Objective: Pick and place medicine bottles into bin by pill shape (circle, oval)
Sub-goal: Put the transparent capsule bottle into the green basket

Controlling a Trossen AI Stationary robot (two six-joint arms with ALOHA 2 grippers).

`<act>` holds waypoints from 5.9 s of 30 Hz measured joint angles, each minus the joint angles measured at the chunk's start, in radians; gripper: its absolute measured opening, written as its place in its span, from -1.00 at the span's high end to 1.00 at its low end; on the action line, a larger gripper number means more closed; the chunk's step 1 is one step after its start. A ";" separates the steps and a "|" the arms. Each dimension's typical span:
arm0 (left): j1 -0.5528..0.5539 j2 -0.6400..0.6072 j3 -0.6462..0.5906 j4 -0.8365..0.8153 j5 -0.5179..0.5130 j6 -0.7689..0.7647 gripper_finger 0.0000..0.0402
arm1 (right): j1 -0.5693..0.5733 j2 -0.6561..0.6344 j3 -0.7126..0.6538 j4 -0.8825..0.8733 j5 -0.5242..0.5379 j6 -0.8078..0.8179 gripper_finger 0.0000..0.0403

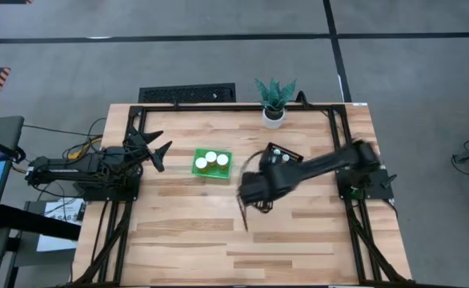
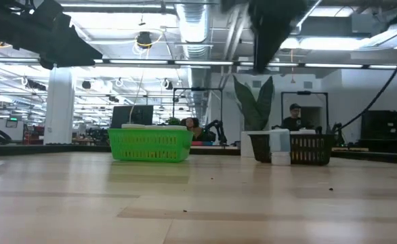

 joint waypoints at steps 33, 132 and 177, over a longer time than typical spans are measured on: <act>0.000 0.000 0.000 -0.002 0.000 0.007 -0.25 | -0.024 -0.236 -0.777 0.820 0.051 0.159 -0.19; 0.000 0.000 0.000 -0.001 0.000 0.043 -0.25 | 0.026 -0.337 -0.445 0.800 0.199 -1.334 0.29; 0.000 0.000 0.000 0.000 -0.031 0.054 -0.25 | -0.064 0.231 -0.145 0.899 0.483 -1.972 0.22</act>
